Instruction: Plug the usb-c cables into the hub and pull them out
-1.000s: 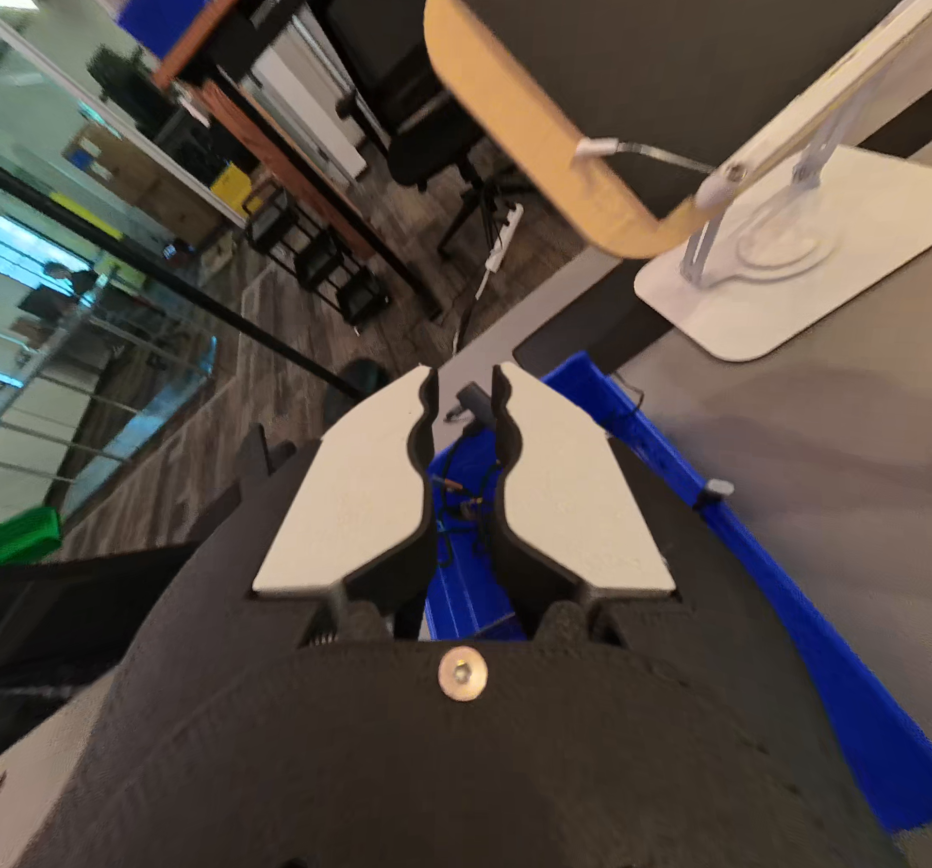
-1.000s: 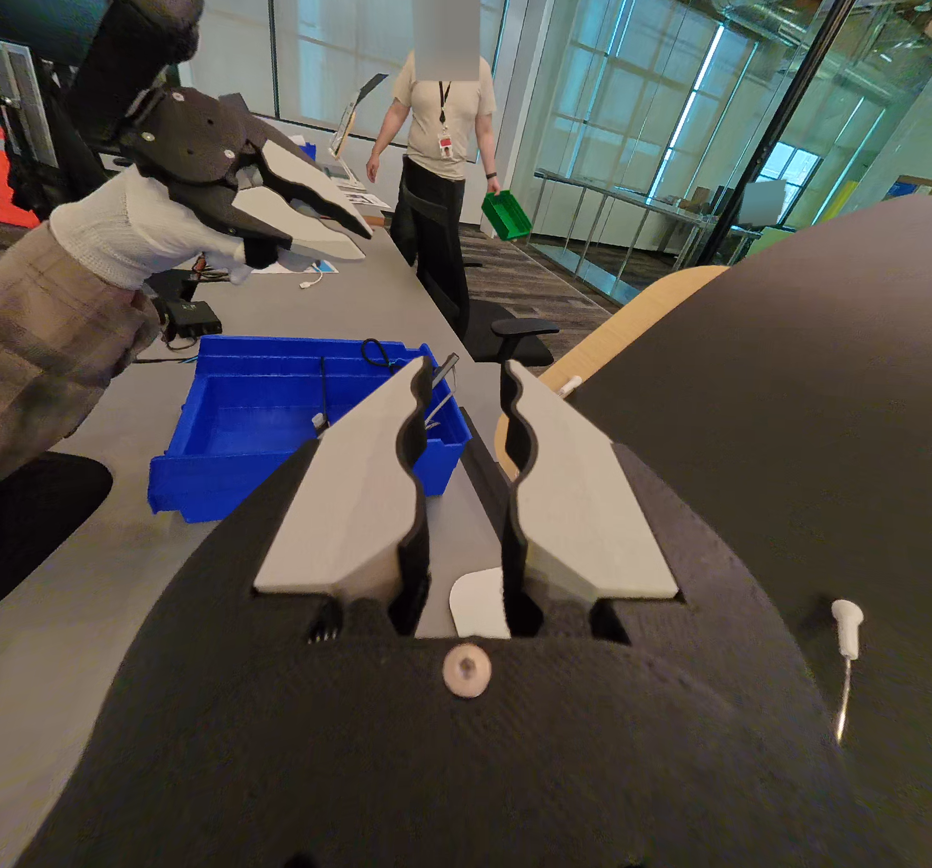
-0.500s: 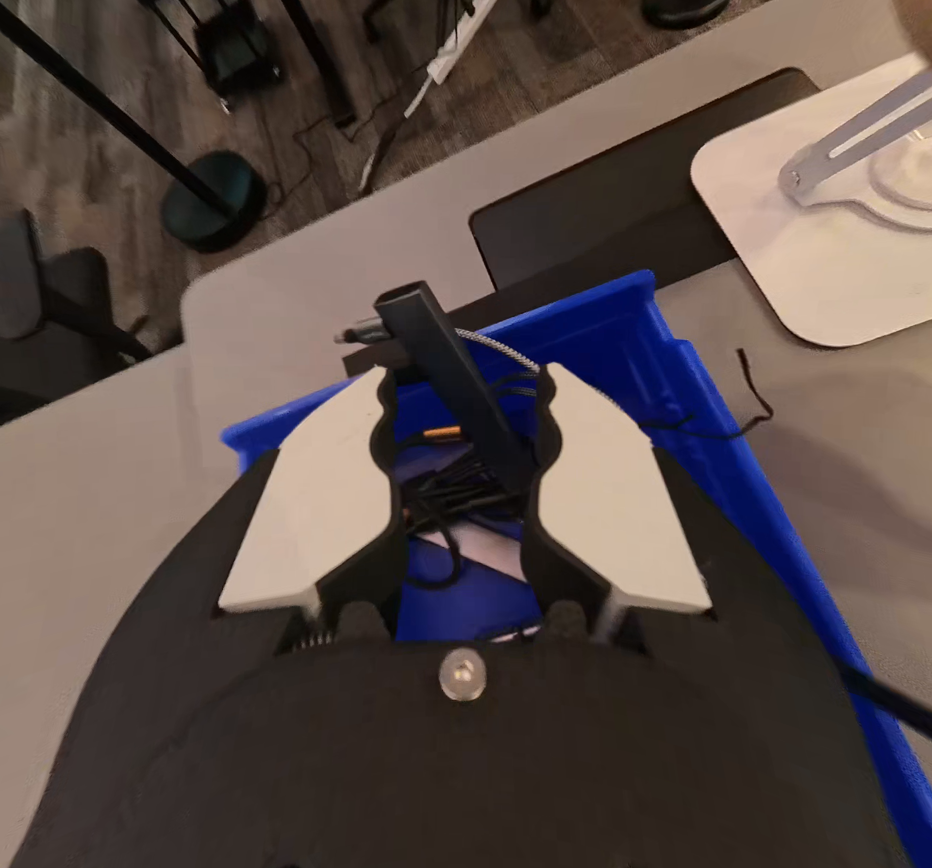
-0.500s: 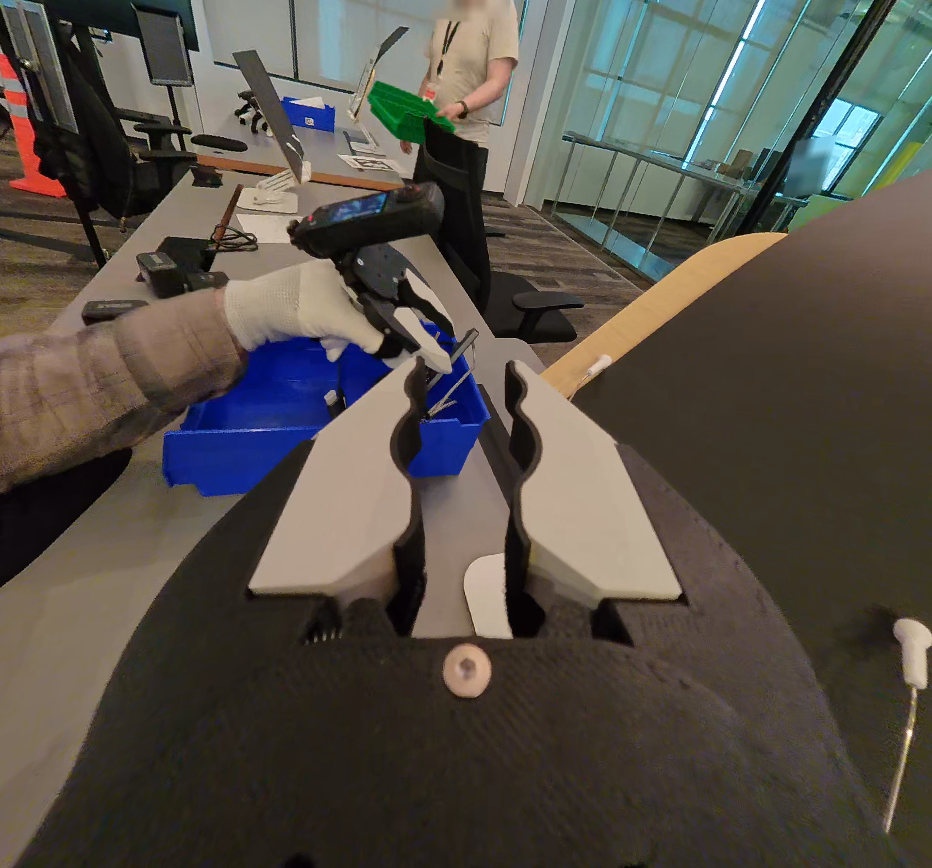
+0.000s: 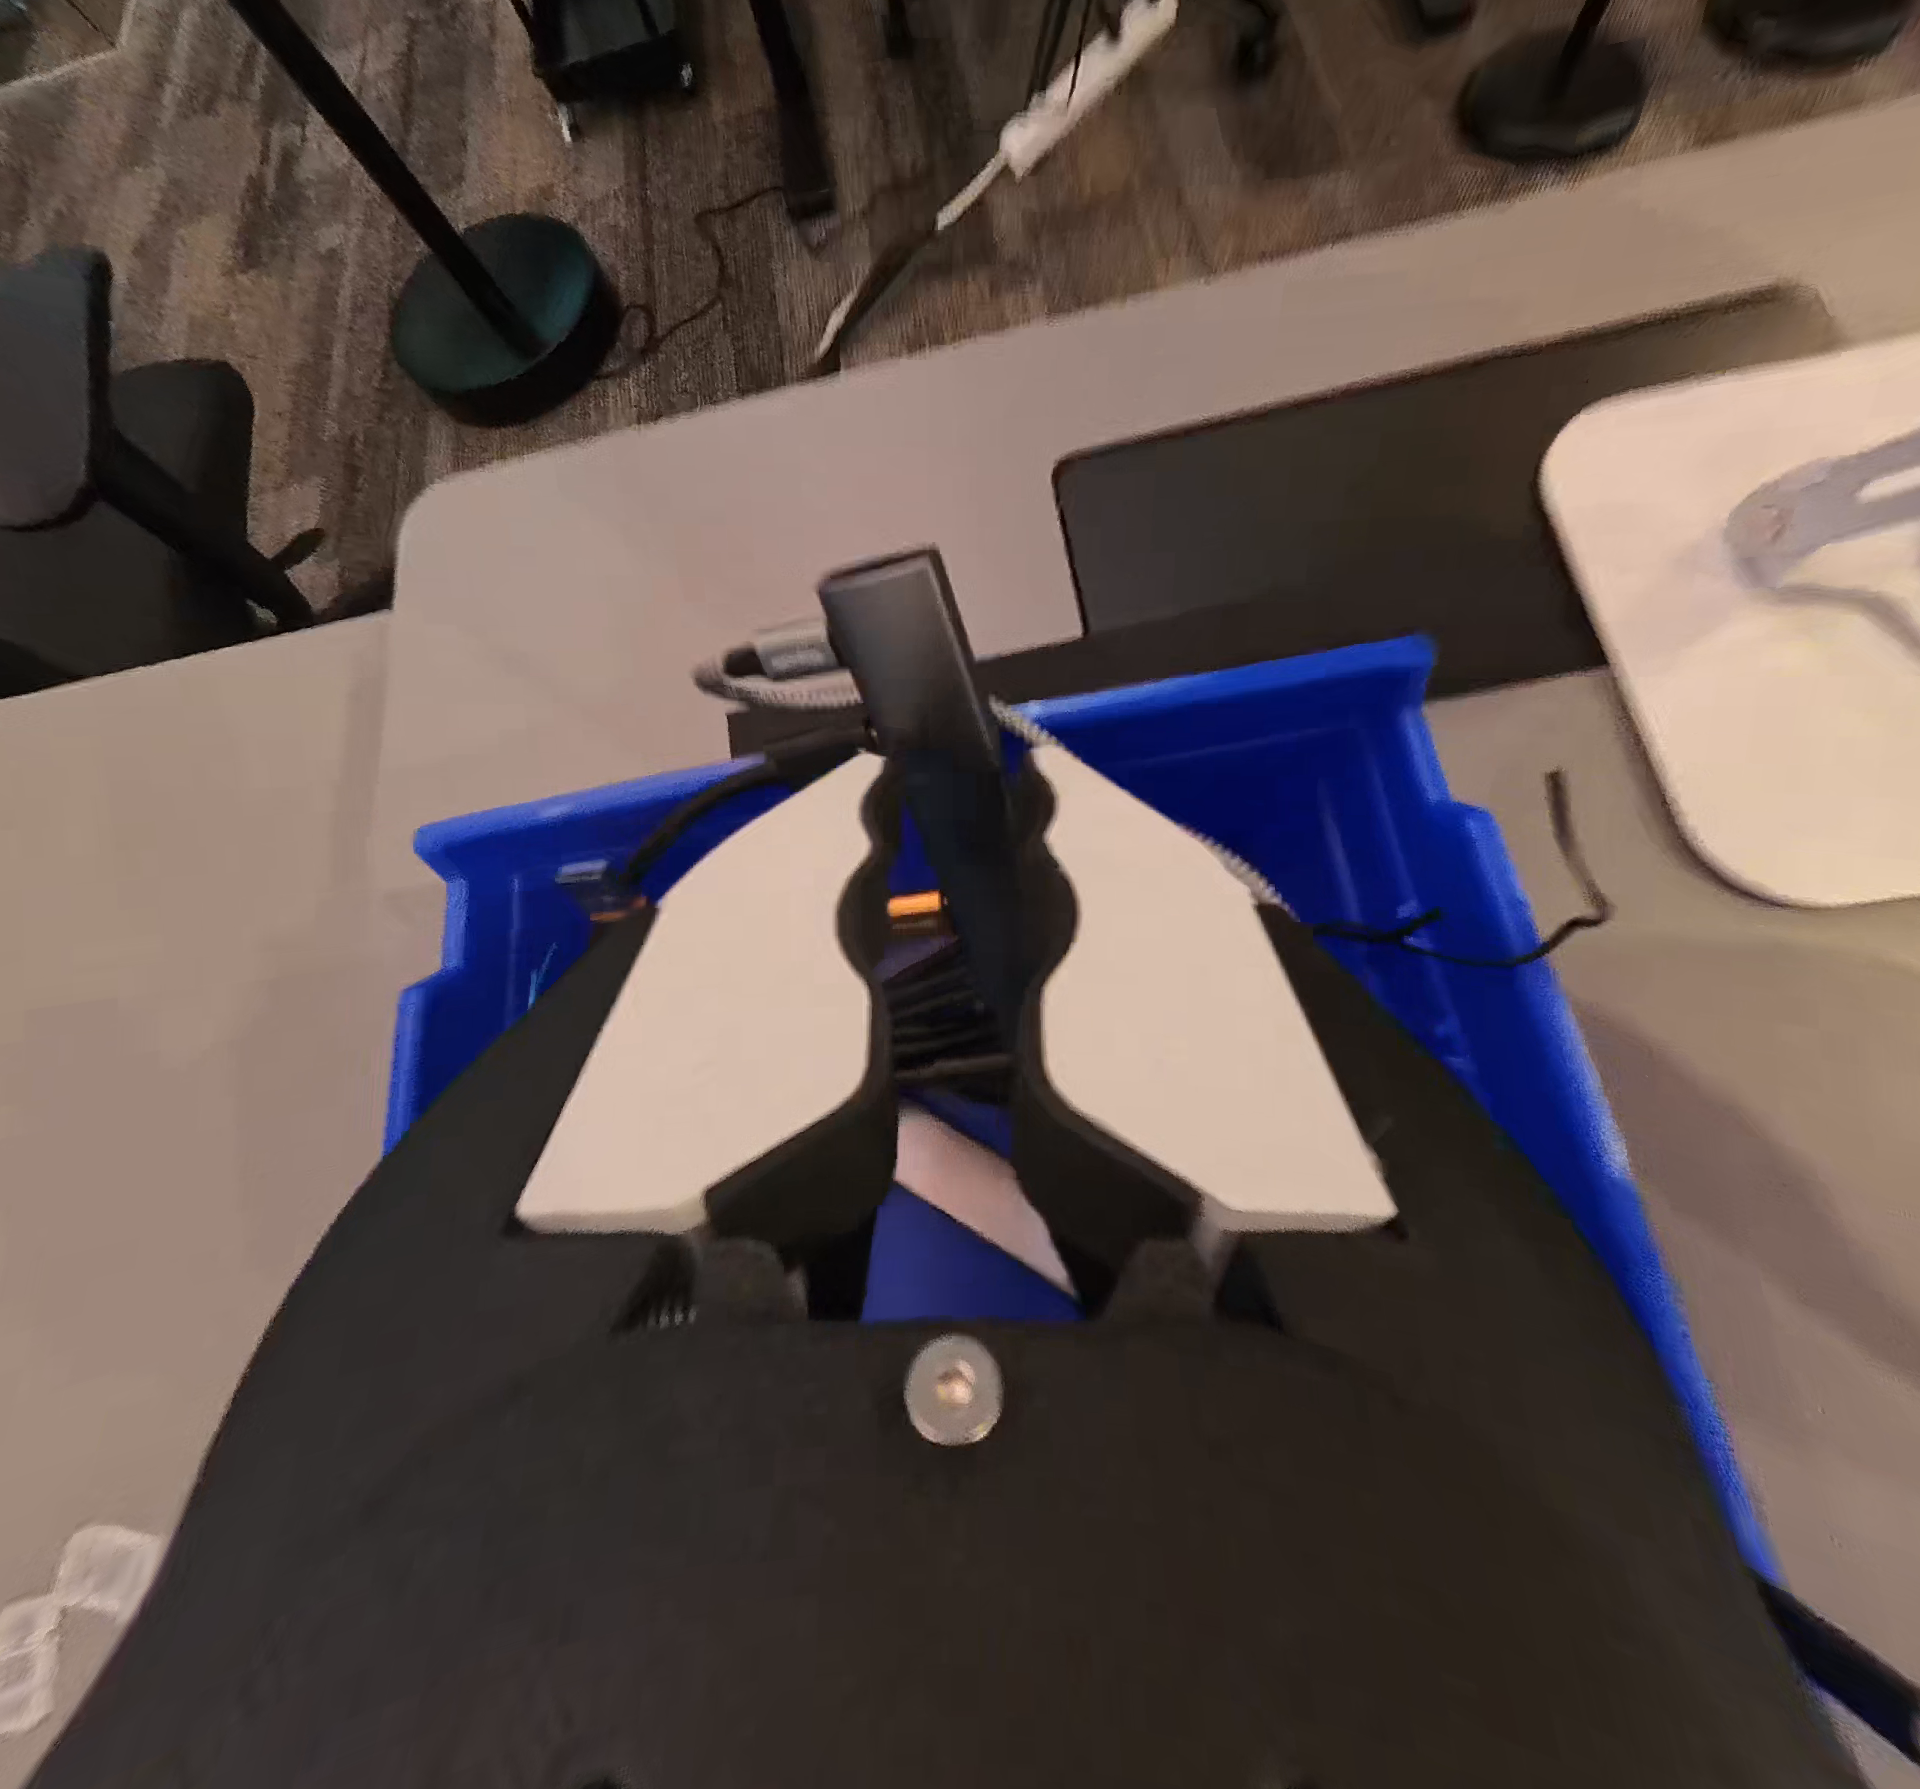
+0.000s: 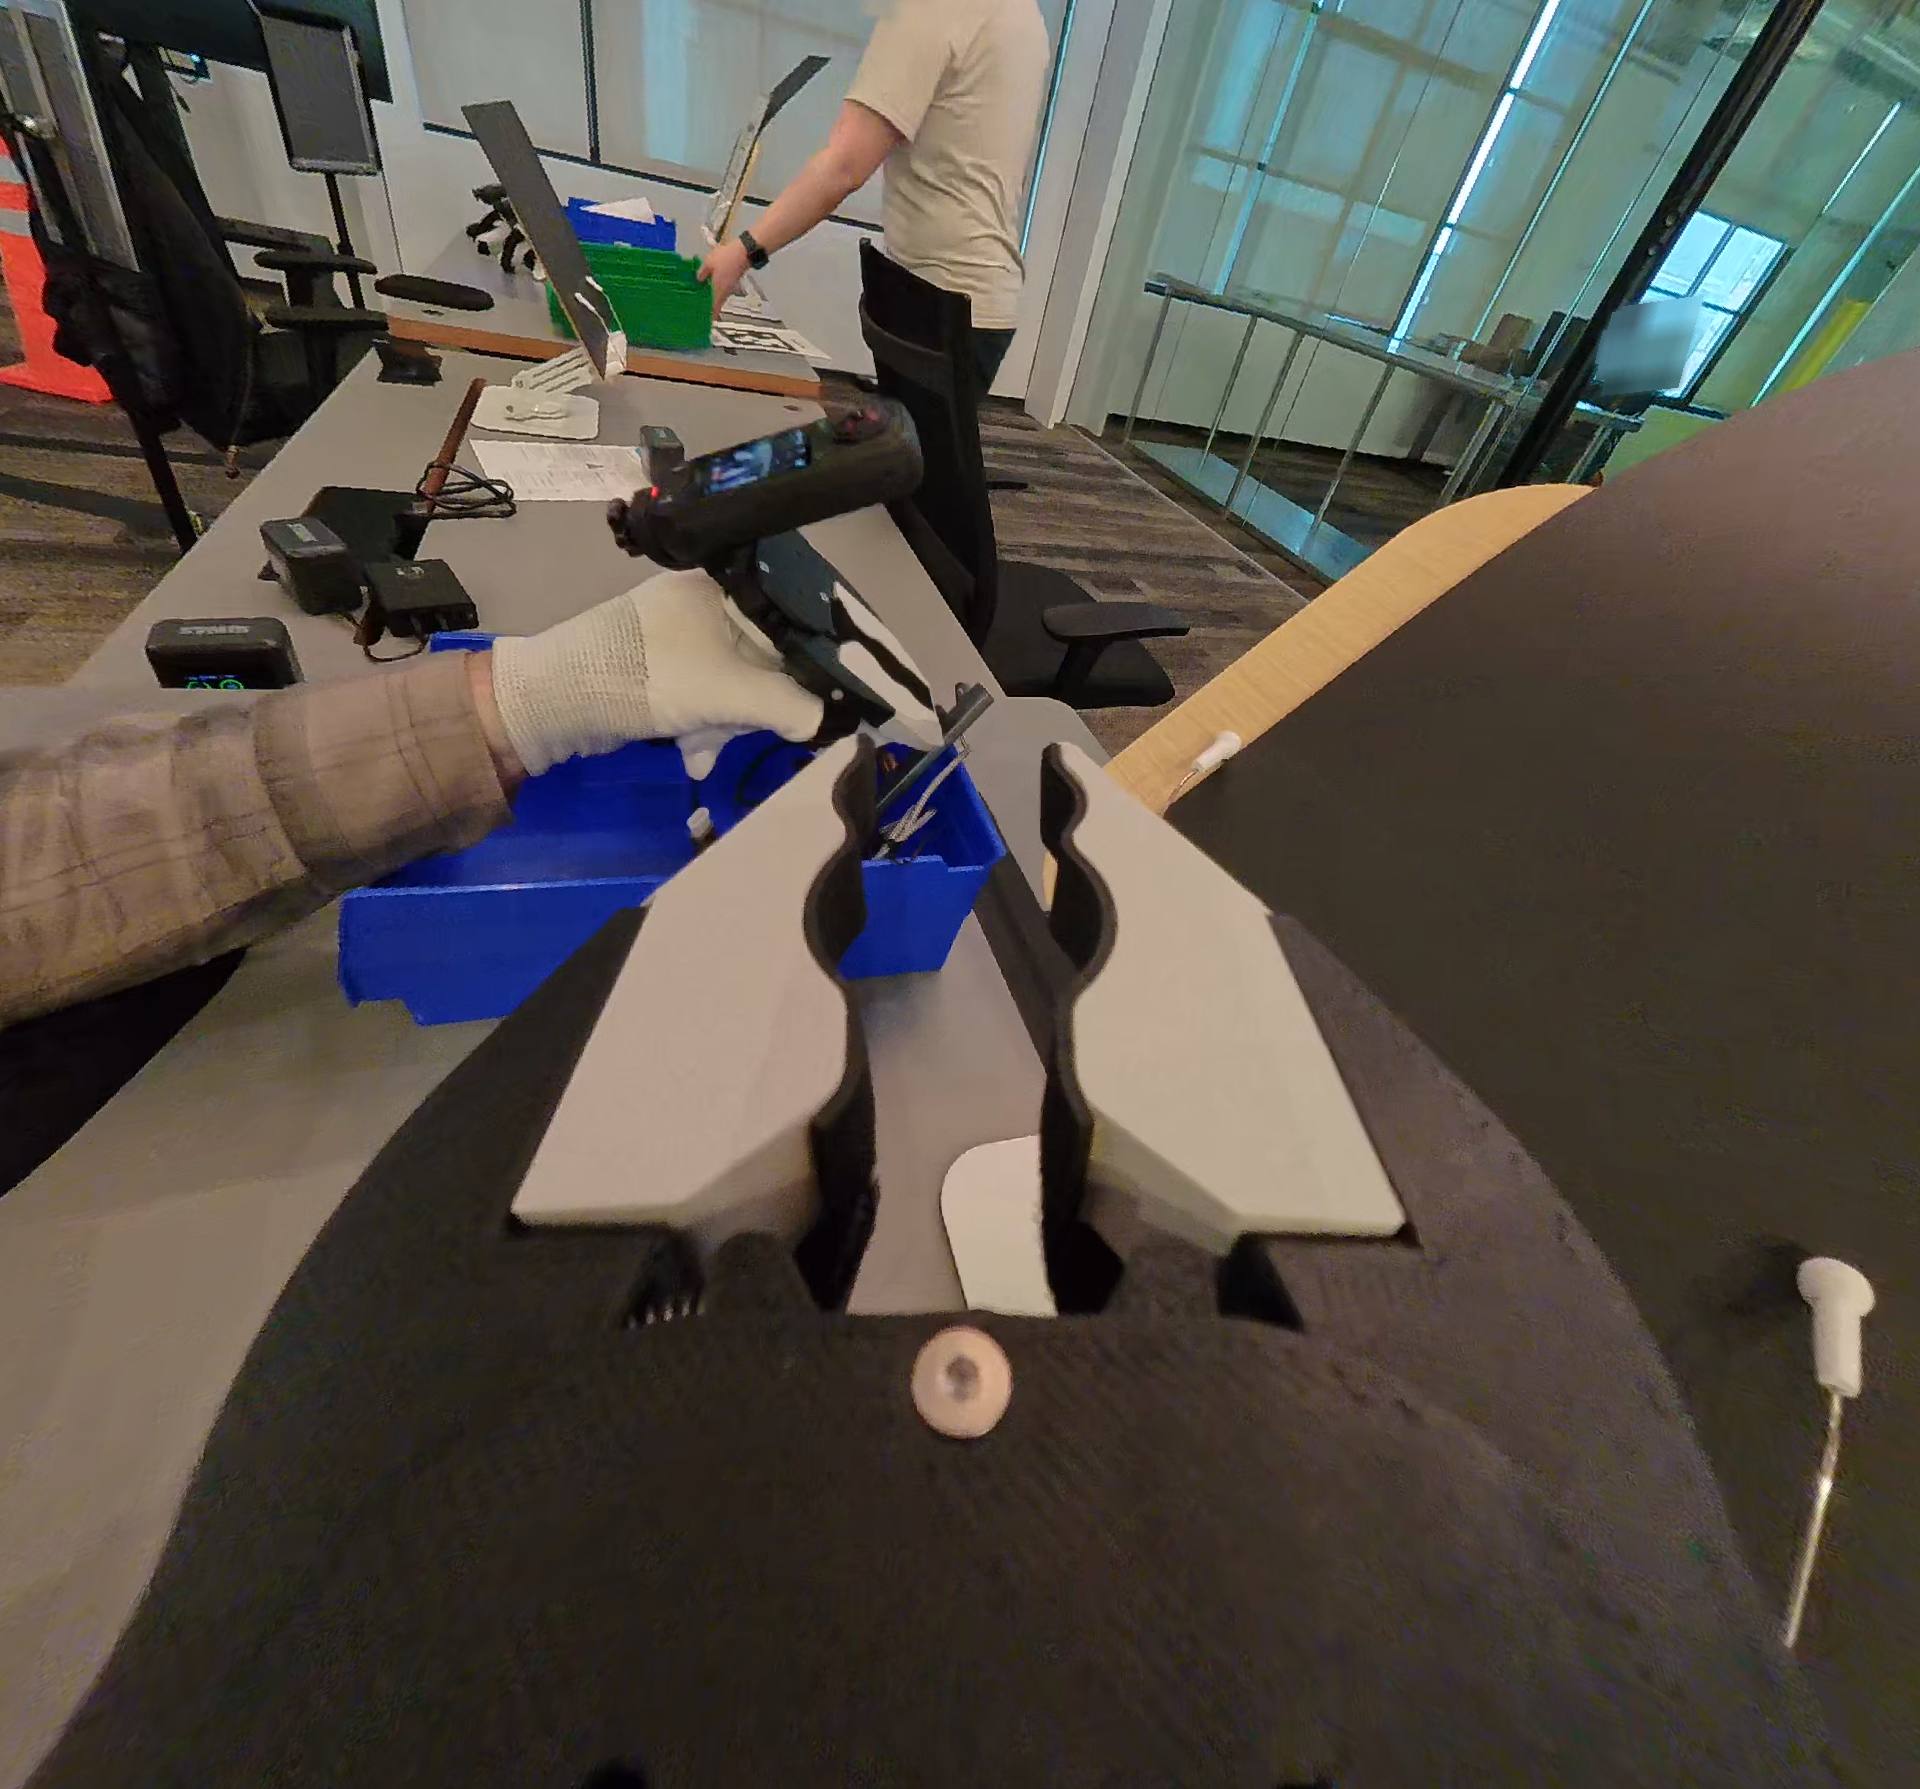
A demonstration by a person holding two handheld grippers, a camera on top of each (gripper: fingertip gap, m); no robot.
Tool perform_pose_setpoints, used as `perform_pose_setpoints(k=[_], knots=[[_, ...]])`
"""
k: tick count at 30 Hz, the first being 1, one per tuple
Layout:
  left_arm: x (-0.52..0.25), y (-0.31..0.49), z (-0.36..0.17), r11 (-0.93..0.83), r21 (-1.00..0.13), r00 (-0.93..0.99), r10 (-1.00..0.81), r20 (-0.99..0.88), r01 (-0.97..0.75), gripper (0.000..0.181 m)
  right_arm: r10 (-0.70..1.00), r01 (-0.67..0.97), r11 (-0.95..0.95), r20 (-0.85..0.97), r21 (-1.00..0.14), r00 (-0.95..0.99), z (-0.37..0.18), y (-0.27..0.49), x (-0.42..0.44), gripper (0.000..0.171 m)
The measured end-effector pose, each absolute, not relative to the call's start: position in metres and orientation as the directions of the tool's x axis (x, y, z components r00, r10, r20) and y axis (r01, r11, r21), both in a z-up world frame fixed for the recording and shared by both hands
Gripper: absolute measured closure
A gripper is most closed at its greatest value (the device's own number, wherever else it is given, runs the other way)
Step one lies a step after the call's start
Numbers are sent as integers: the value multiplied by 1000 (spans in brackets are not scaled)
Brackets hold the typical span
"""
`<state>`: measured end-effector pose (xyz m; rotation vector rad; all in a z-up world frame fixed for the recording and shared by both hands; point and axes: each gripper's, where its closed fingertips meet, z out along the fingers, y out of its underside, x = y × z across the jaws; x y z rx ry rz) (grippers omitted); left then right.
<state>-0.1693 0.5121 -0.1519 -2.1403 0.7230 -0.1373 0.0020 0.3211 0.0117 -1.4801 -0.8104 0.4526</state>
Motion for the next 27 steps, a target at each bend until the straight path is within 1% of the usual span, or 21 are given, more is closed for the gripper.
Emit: perform_pose_setpoints(k=[2,3,4,5,6,7,8,9,10,11,14,16,20,22,24,26,27], knots=[[-166,513,-136,-455,-801,840,-533,-104,-388,134,709,211,79,203,-974,675,12,322,5,142],[-167,515,-135,-455,-799,846,-519,-120,-393,131,708,208,79,201,-975,677,13,322,6,142],[-168,519,-139,-475,-780,849,-511,-133,-407,125,707,202,79,198,-976,679,13,322,7,142],[-164,520,-148,-523,-743,849,-515,-114,-417,110,707,197,79,195,-977,680,14,322,8,142],[-161,521,-157,-565,-700,846,-522,-106,-437,103,706,195,79,193,-978,681,14,323,9,142],[-163,525,-161,-579,-676,853,-502,-145,-456,105,705,195,78,192,-978,683,14,323,10,142],[-164,530,-162,-576,-675,857,-486,-172,-461,110,704,196,77,192,-978,683,14,323,10,142],[-164,533,-160,-584,-690,873,-464,-149,-428,124,704,197,76,192,-977,684,13,323,10,142],[-166,537,-160,-598,-691,887,-439,-141,-406,131,704,199,76,193,-977,684,13,323,10,142],[-168,540,-162,-602,-689,891,-430,-145,-403,144,703,201,77,196,-977,684,13,323,10,142],[-167,541,-163,-588,-694,889,-425,-172,-416,151,700,203,85,203,-976,685,16,322,11,142],[-166,540,-155,-558,-722,889,-424,-174,-408,157,700,199,89,203,-976,685,18,320,11,142],[-165,529,-131,-488,-792,872,-478,-110,-367,156,701,195,96,205,-976,683,21,319,12,142],[-166,519,-116,-432,-829,853,-513,-99,-356,156,706,189,99,203,-977,679,22,318,10,143],[-162,507,-95,-329,-876,814,-570,-113,-352,156,716,182,98,197,-978,669,21,317,6,143],[-164,494,-76,-259,-906,797,-591,-126,-335,157,733,181,99,195,-978,652,19,316,0,142],[-158,483,-62,-171,-927,748,-647,-150,-334,157,743,178,99,192,-979,641,19,316,-3,142]])
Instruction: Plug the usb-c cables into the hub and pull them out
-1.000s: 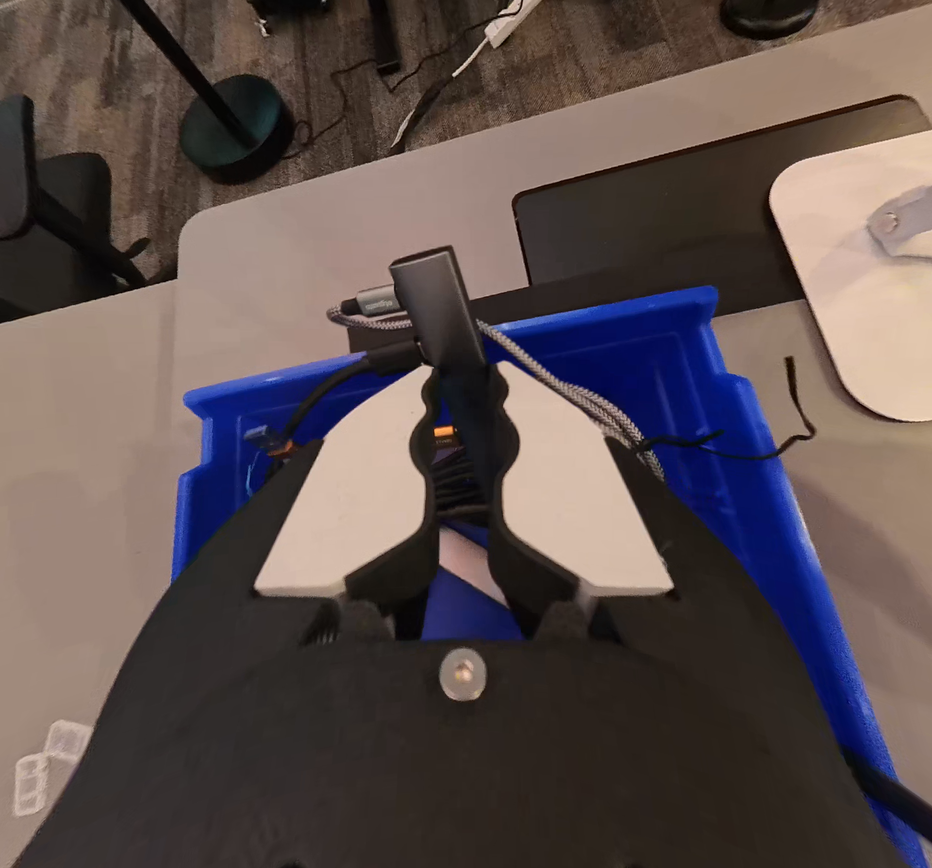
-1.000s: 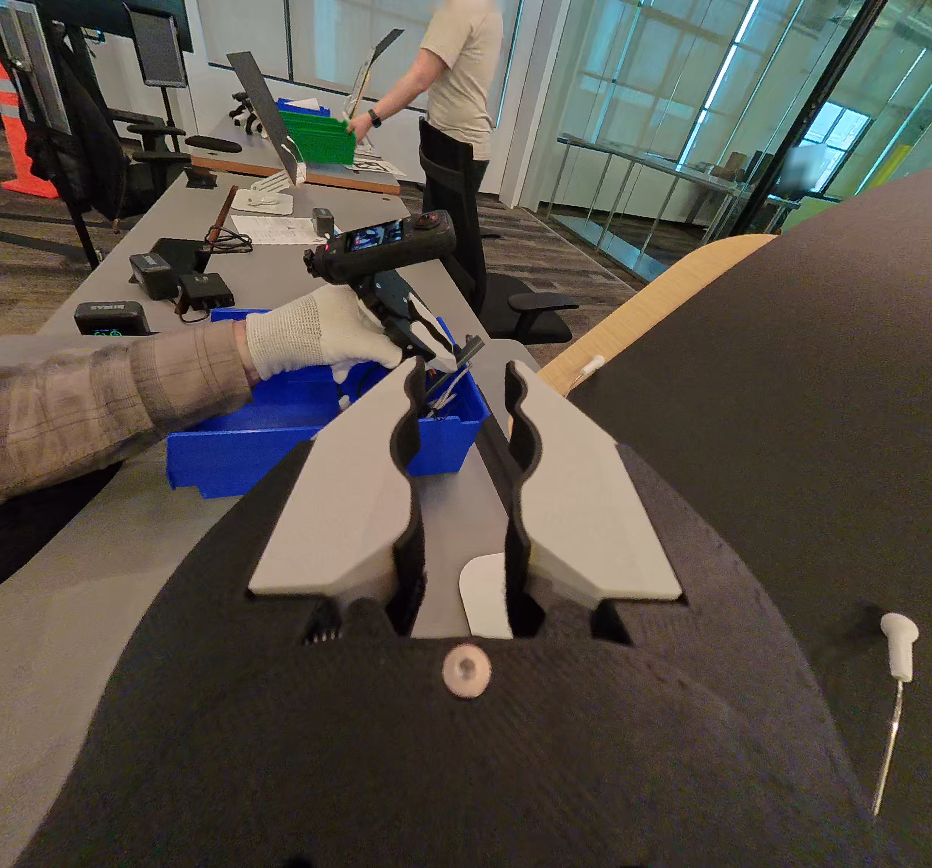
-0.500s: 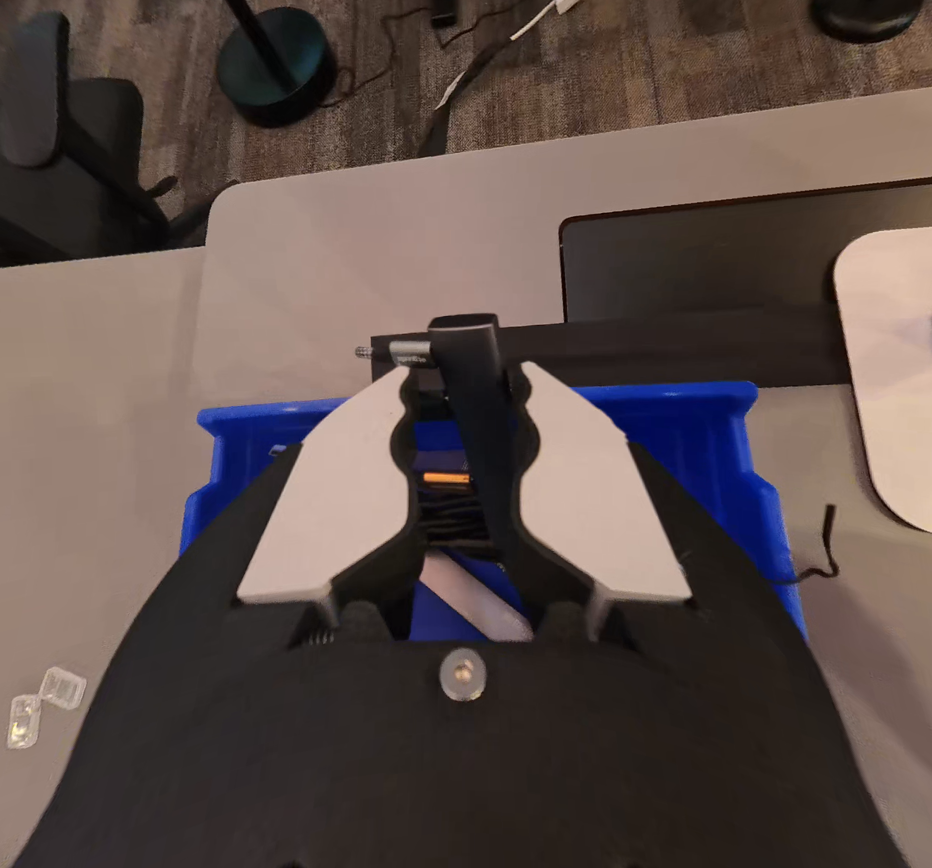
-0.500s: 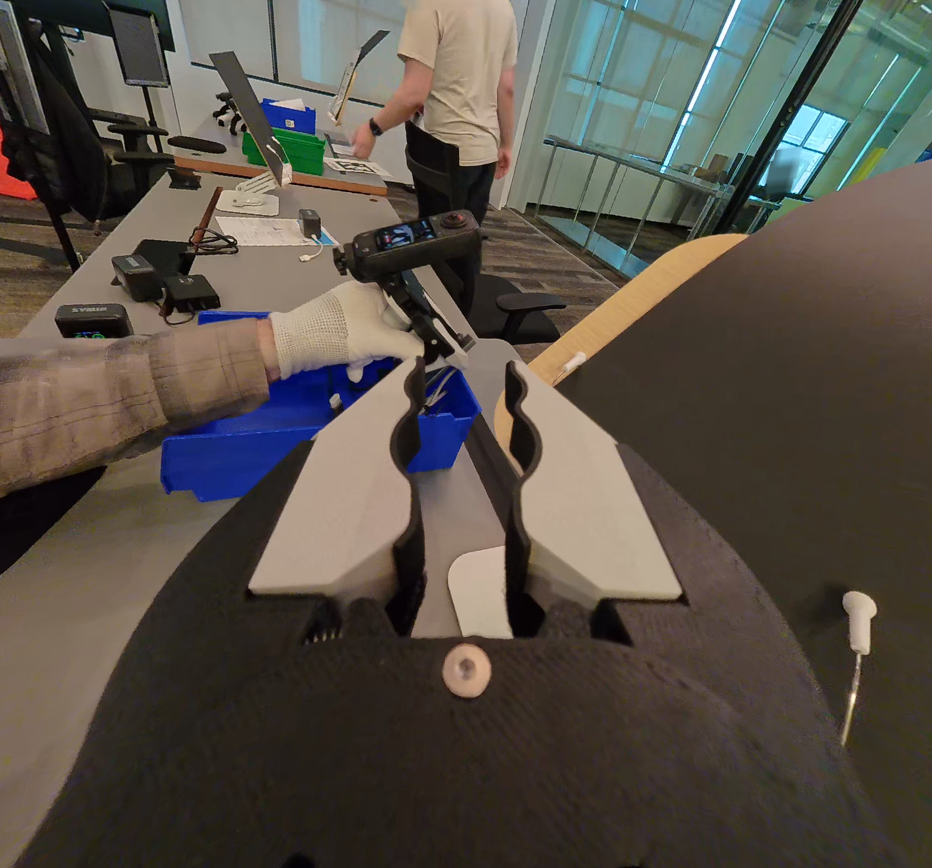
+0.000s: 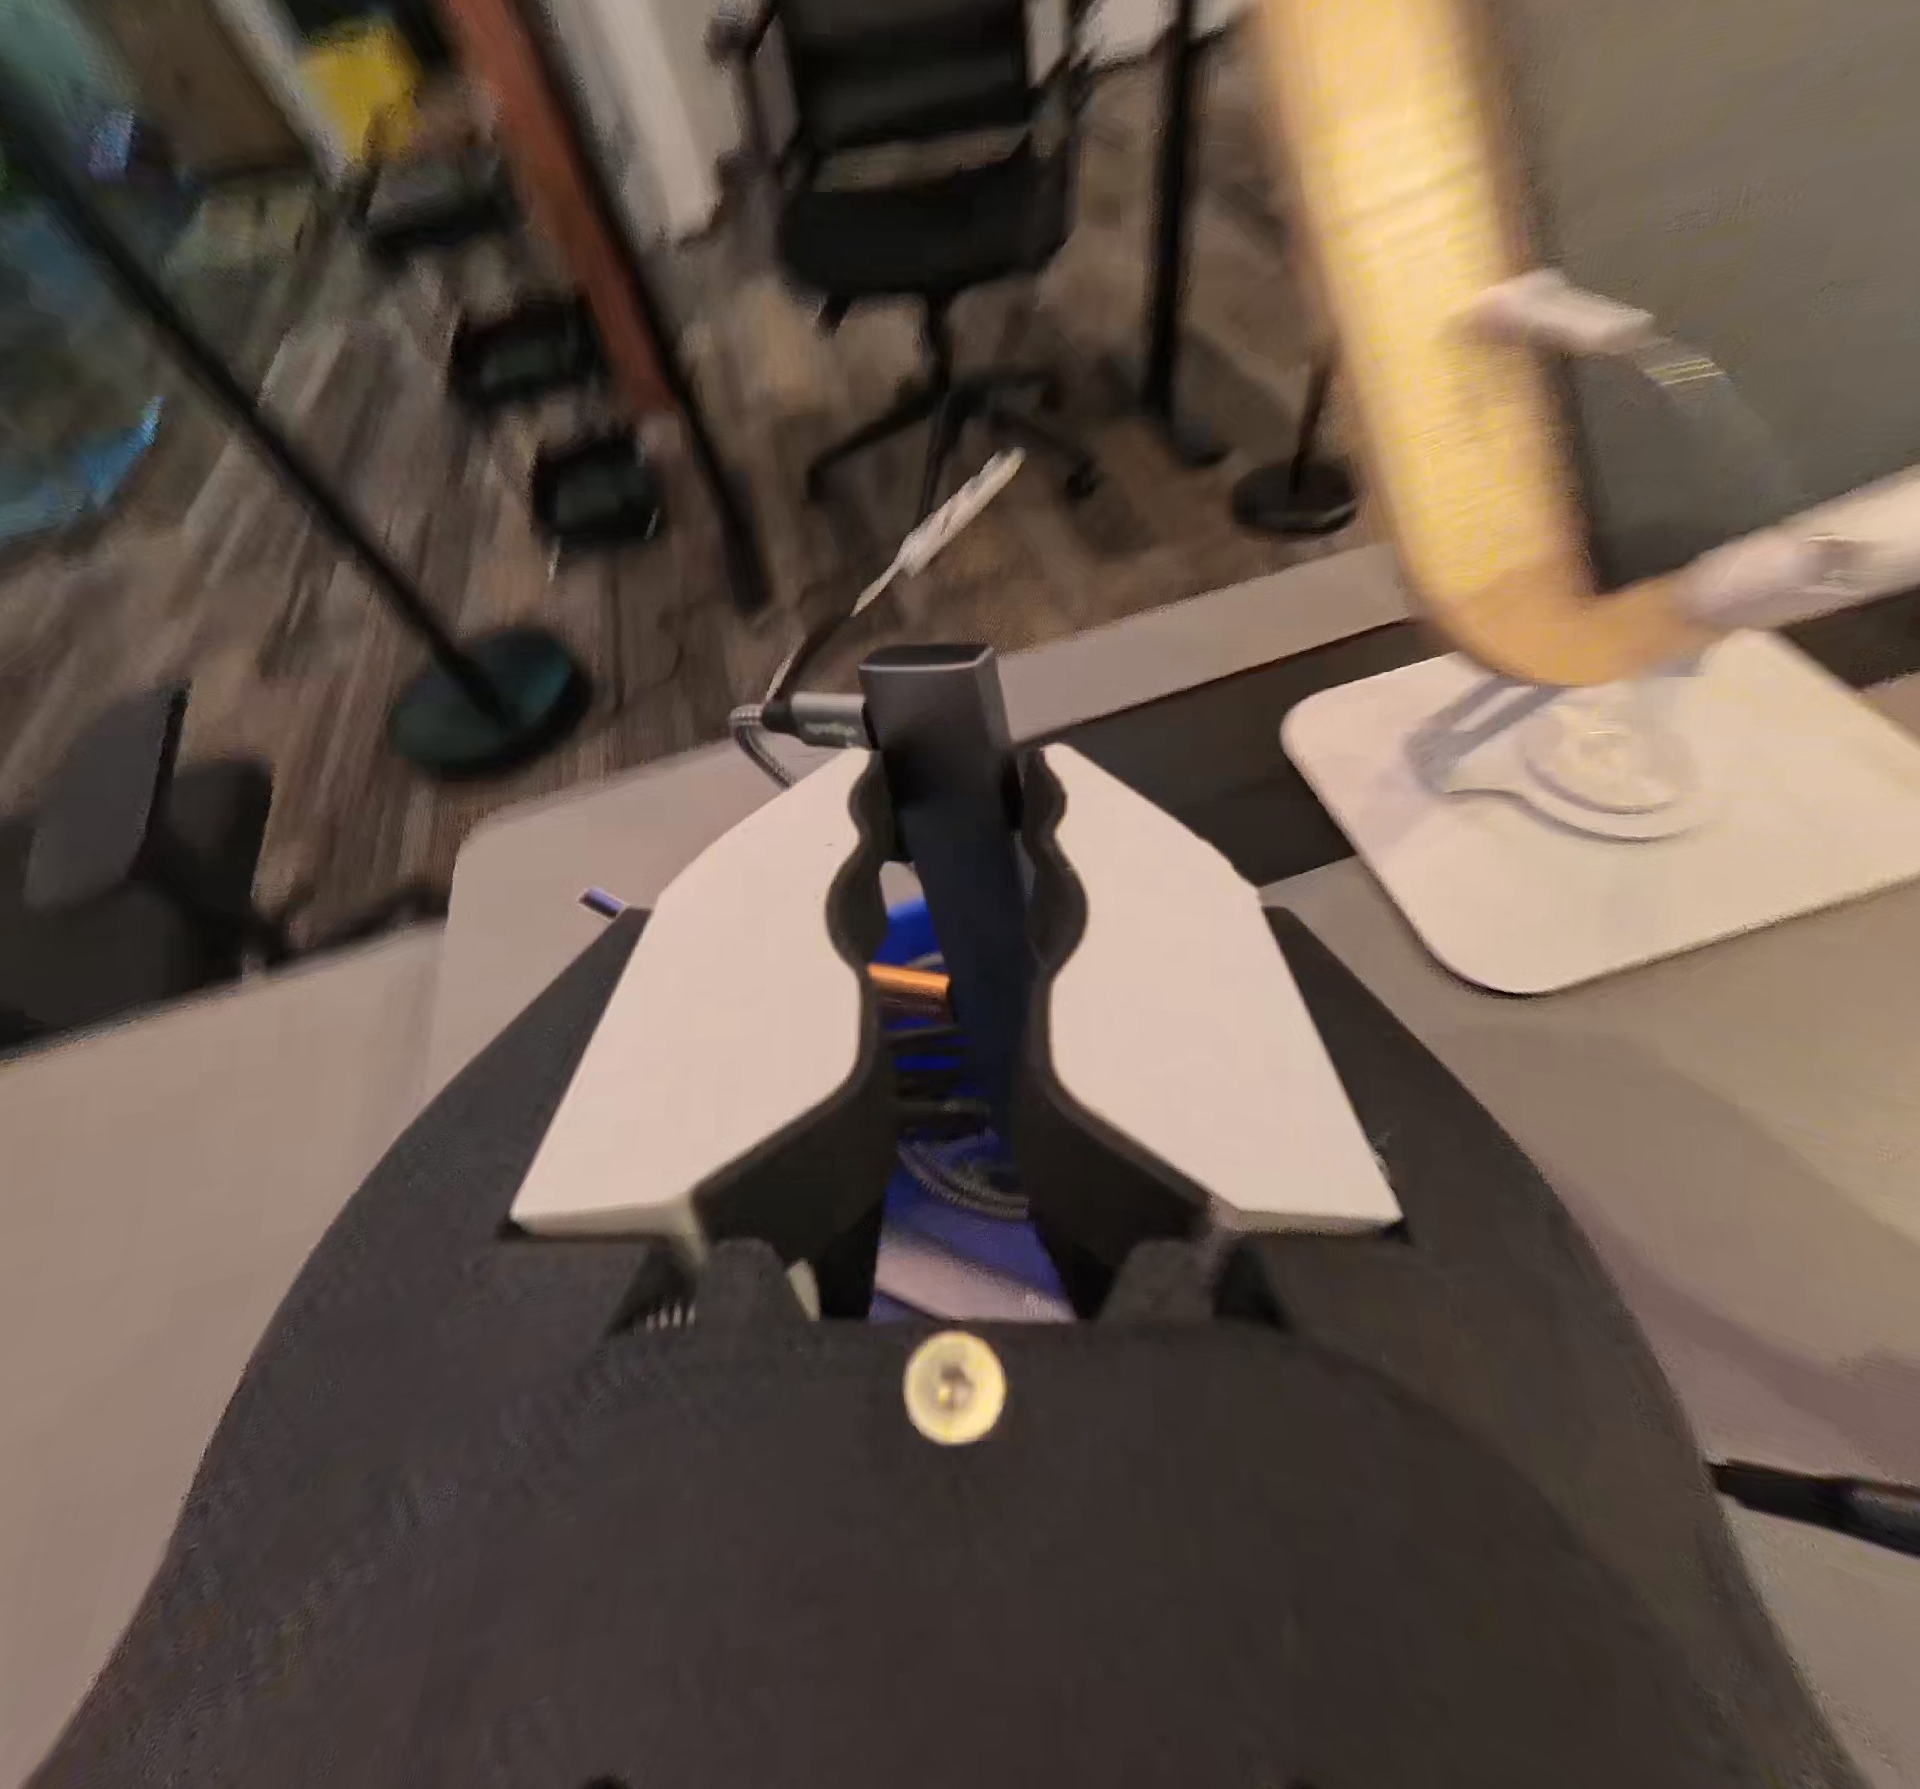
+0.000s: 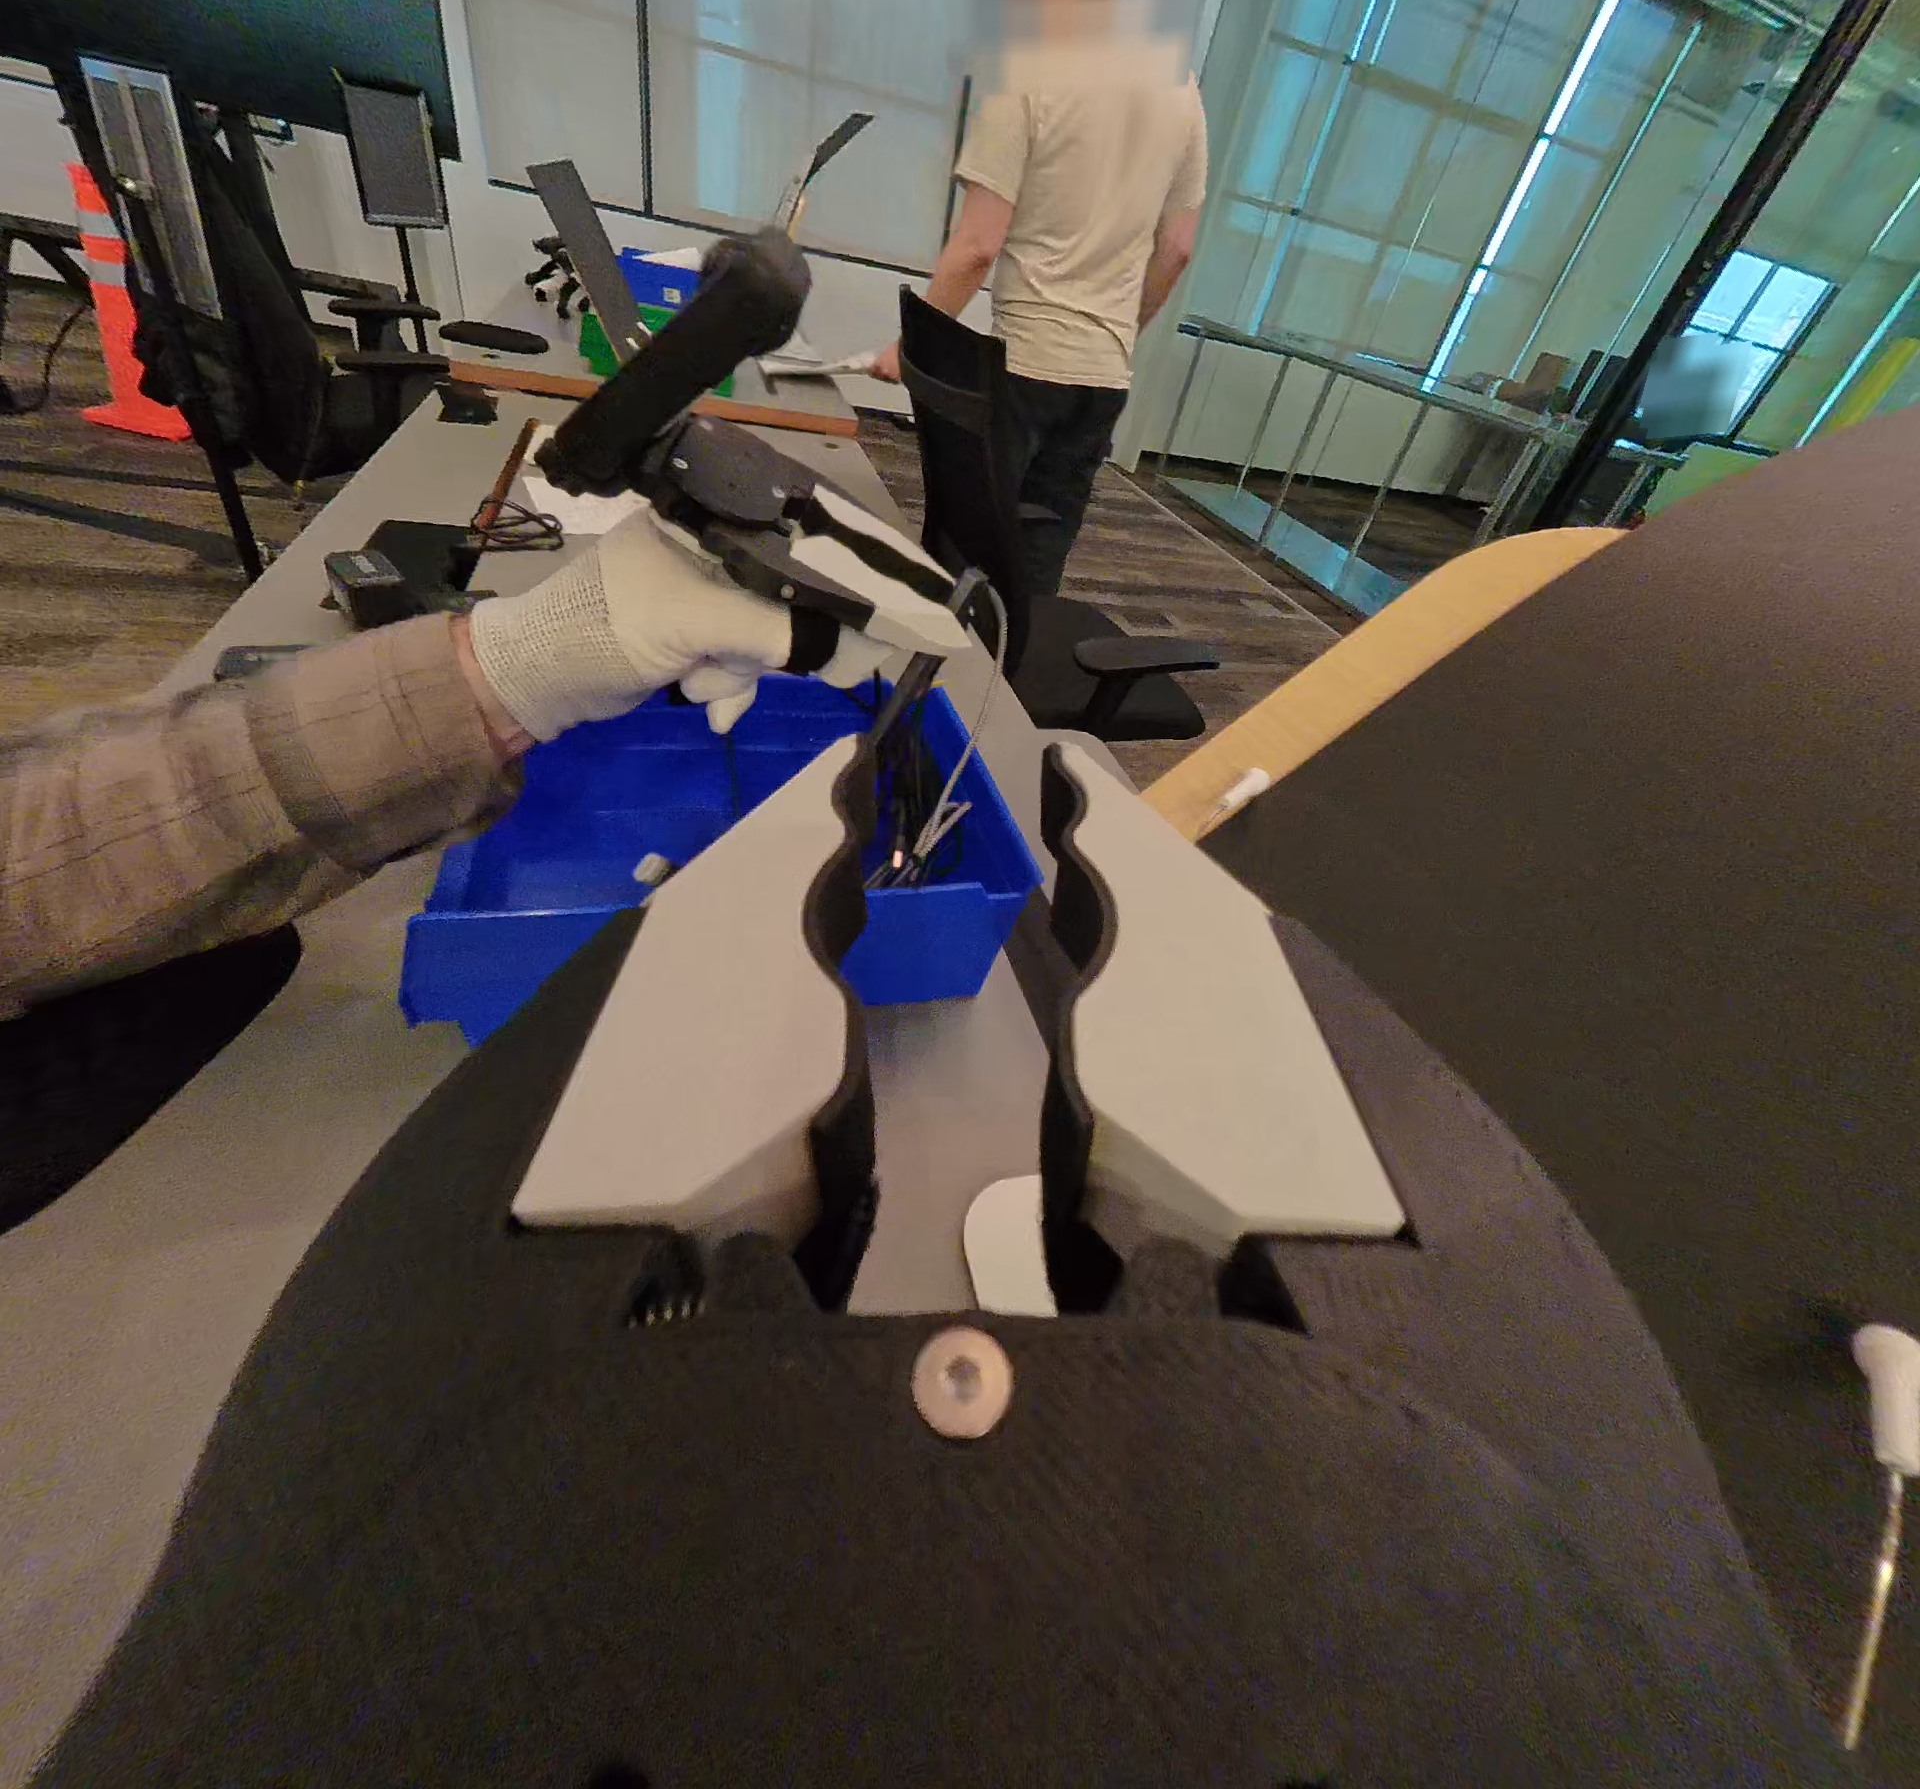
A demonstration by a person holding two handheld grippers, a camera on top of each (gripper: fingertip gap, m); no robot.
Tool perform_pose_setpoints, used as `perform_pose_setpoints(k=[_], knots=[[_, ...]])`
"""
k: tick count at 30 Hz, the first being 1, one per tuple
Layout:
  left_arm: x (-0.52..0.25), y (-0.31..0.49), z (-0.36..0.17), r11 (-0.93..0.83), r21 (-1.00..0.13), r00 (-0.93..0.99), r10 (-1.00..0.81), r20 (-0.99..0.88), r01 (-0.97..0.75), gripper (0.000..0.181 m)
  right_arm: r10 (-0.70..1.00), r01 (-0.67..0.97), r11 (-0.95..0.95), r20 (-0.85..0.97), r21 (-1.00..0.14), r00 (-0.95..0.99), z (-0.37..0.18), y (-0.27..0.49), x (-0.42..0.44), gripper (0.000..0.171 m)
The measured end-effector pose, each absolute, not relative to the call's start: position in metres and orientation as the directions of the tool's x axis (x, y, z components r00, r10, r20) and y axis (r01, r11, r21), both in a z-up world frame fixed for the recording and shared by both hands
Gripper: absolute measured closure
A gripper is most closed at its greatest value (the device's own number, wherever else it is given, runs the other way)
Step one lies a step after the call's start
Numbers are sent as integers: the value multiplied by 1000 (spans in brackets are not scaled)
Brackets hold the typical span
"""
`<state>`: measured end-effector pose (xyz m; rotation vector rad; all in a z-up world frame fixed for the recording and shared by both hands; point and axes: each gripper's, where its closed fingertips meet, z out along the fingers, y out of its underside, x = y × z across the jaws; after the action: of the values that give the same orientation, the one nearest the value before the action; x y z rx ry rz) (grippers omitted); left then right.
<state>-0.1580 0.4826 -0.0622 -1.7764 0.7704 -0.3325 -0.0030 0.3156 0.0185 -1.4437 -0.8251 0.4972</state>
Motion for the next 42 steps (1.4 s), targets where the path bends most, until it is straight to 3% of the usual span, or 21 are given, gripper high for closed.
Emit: perform_pose_setpoints(k=[6,9,17,21,26,30,38,42], knots=[[-144,428,-14,113,-912,568,-751,-338,-394,157,807,160,119,189,-980,560,15,308,-25,120],[-125,395,-7,235,-855,379,-819,-430,-462,157,782,277,187,313,-942,539,4,309,-35,118],[-102,312,1,521,-604,-208,-834,-512,-603,156,613,467,461,651,-755,447,6,297,-69,121],[-104,286,-10,610,-423,-398,-776,-489,-670,156,449,577,602,832,-551,327,13,277,-85,133],[-110,274,-20,646,-285,-524,-752,-401,-708,157,365,693,615,915,-376,172,1,269,-105,148],[-118,264,-28,657,-207,-588,-747,-311,-725,157,340,712,628,934,-315,113,-5,265,-114,157],[-128,241,-31,667,-190,-649,-745,-156,-720,158,429,699,639,903,-321,23,-11,242,-124,165],[-120,258,-17,627,-198,-569,-773,-281,-754,158,419,728,580,900,-366,119,-3,258,-117,164]])
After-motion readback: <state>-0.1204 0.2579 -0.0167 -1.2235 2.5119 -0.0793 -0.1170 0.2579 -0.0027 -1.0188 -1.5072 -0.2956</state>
